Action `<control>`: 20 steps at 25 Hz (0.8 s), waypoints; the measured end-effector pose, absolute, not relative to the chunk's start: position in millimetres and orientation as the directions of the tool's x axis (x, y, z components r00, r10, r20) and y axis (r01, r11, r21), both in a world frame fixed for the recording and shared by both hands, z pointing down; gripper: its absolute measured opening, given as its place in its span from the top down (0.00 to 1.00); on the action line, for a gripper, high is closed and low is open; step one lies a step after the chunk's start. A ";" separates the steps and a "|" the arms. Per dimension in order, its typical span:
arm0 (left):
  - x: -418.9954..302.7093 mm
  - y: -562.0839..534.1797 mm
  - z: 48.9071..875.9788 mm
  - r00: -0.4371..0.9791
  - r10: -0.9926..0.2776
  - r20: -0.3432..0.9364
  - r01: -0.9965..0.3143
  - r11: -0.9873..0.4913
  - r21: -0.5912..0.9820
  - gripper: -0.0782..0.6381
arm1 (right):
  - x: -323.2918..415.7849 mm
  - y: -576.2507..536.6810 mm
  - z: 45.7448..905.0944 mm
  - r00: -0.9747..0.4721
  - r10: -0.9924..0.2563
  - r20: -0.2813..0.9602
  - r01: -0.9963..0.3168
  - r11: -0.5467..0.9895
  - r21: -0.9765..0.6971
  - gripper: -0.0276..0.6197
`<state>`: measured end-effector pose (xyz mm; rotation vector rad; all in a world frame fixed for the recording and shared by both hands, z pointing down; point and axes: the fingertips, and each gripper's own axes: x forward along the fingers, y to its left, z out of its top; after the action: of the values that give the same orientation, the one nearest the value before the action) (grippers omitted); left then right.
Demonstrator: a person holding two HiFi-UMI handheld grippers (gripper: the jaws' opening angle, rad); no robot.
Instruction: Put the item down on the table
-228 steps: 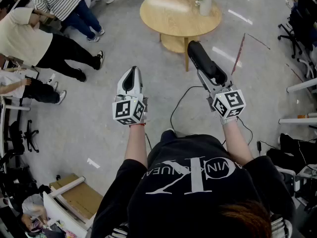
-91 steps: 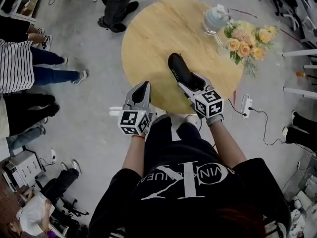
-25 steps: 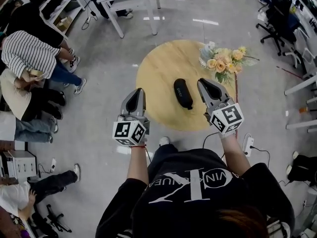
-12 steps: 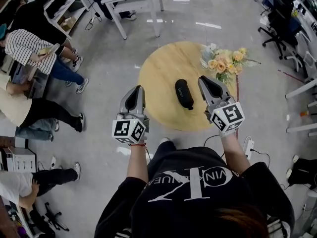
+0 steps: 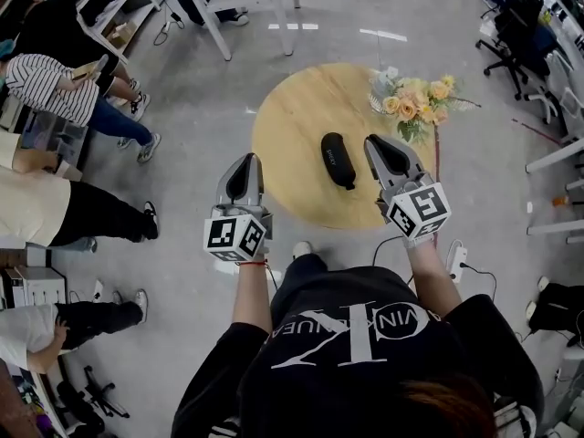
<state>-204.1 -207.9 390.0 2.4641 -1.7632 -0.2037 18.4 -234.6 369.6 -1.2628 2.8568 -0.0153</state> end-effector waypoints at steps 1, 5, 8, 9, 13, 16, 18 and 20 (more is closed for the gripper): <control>-202.7 -206.7 390.5 0.323 -0.945 -0.049 -0.931 -0.326 0.162 0.87 | 18.6 -233.6 370.6 -0.674 -0.739 -0.010 -0.739 0.674 -0.015 0.90; -192.3 -203.4 393.1 0.351 -0.935 -0.051 -0.922 -0.355 0.153 0.87 | 19.7 -231.2 374.6 -0.676 -0.737 0.001 -0.737 0.676 -0.012 0.90; -190.8 -199.7 396.1 0.344 -0.938 -0.045 -0.924 -0.346 0.160 0.87 | 19.6 -227.8 377.4 -0.681 -0.732 0.008 -0.732 0.681 -0.014 0.90; -191.3 -198.6 397.1 0.339 -0.940 -0.044 -0.926 -0.342 0.163 0.87 | 19.9 -226.9 378.2 -0.682 -0.731 0.009 -0.731 0.682 -0.016 0.90; -195.2 -194.8 399.8 0.321 -0.946 -0.042 -0.931 -0.323 0.170 0.87 | 22.1 -225.4 381.8 -0.680 -0.733 0.013 -0.733 0.679 -0.029 0.90; -198.6 -193.1 400.5 0.310 -0.950 -0.041 -0.934 -0.313 0.171 0.87 | 21.7 -225.6 383.9 -0.679 -0.734 0.015 -0.734 0.678 -0.043 0.90; -200.7 -192.5 401.0 0.305 -0.952 -0.039 -0.936 -0.307 0.174 0.87 | 20.2 -225.4 384.7 -0.681 -0.732 0.017 -0.732 0.679 -0.050 0.90; -202.4 -192.1 401.8 0.302 -0.953 -0.037 -0.936 -0.304 0.176 0.87 | 18.1 -225.2 385.9 -0.683 -0.730 0.020 -0.730 0.682 -0.054 0.90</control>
<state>-202.4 -192.1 401.8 2.4344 -1.7761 -0.2030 18.1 -225.2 385.9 -1.2491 2.8777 -0.0900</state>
